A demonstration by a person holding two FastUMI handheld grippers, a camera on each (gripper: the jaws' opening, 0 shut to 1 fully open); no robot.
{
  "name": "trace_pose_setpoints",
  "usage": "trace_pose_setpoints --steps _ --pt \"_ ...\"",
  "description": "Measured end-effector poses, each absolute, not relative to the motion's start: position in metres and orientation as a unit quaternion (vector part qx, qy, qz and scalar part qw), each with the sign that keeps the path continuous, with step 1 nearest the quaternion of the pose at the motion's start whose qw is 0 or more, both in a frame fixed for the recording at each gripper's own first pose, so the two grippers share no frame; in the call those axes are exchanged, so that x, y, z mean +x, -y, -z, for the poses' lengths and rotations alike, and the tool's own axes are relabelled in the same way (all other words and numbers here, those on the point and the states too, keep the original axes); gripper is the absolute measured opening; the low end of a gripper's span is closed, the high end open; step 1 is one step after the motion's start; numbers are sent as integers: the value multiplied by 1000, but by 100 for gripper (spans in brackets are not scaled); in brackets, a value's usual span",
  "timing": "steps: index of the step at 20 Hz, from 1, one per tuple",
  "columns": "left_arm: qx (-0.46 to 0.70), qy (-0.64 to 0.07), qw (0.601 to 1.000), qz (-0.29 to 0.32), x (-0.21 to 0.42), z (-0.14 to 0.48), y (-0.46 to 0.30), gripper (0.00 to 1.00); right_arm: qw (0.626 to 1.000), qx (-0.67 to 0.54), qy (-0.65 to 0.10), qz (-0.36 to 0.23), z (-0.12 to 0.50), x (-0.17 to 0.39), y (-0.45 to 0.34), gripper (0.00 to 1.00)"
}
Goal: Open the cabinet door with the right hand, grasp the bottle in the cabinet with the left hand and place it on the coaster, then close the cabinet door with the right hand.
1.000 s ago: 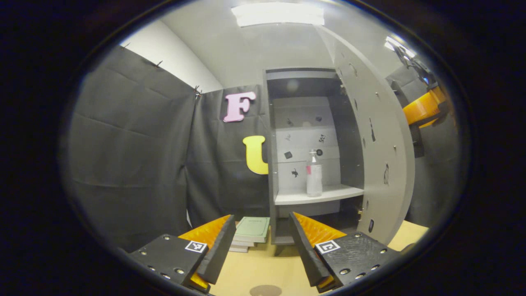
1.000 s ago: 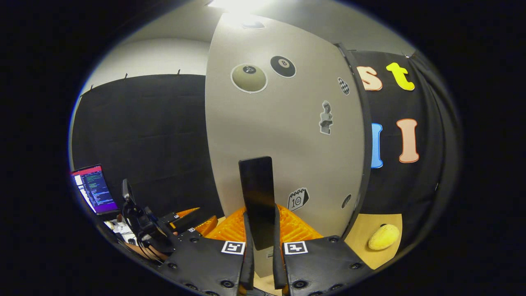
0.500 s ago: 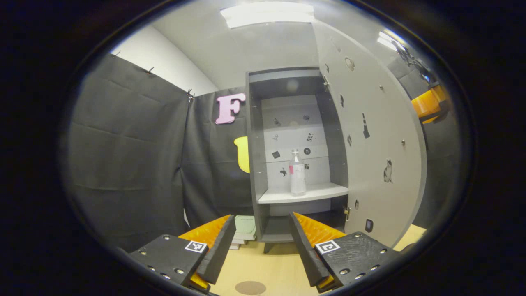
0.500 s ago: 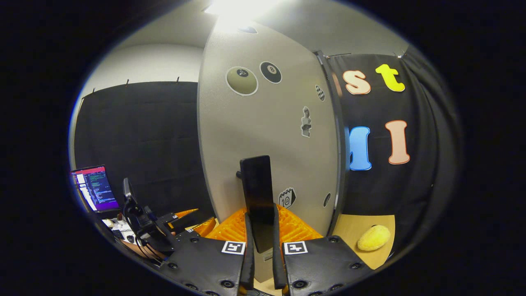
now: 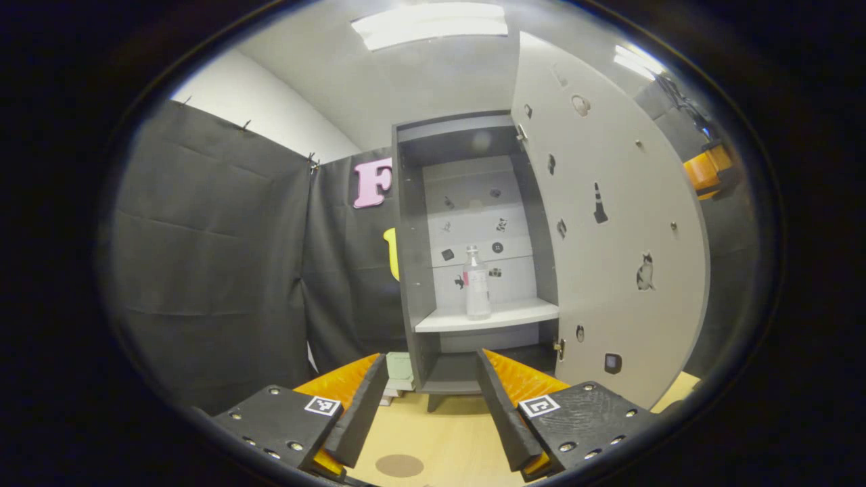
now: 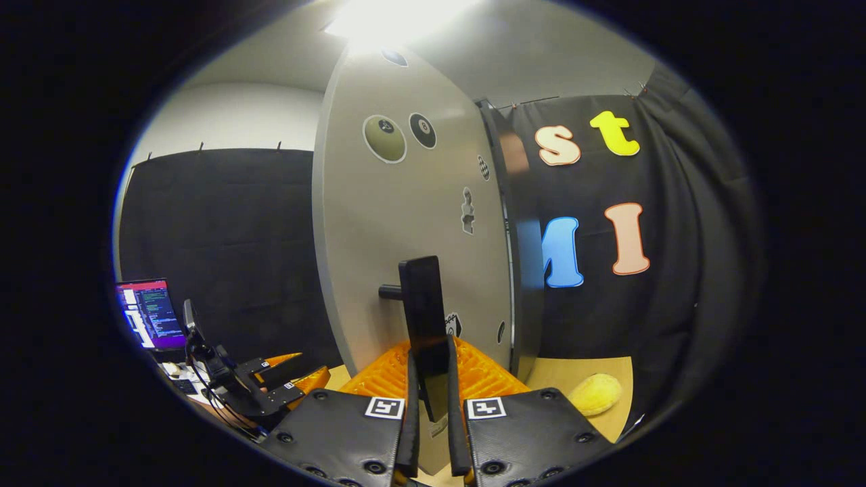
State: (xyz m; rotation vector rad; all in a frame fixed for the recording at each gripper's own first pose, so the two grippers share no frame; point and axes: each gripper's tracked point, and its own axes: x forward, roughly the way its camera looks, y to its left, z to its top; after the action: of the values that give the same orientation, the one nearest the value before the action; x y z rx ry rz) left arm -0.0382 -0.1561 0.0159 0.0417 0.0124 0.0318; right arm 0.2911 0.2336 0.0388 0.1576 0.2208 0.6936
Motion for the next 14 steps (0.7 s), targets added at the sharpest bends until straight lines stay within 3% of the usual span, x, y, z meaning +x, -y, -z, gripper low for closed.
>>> trace_pose_setpoints --steps 5,8,10,12,14 --pt "36 5 999 -21 -49 -29 165 77 934 45 -91 -342 -40 291 -224 27" --pt "35 3 999 -15 -38 -33 163 77 929 51 -105 -352 -25 267 -211 26" --pt "31 -1 999 -6 -20 -32 165 80 933 57 -106 -338 -19 251 -194 26" --pt "29 -4 1000 10 0 -33 167 77 944 62 -94 -311 -25 238 -164 36" --pt "27 -7 999 28 26 -33 171 78 961 58 -90 -255 -26 227 -124 36"
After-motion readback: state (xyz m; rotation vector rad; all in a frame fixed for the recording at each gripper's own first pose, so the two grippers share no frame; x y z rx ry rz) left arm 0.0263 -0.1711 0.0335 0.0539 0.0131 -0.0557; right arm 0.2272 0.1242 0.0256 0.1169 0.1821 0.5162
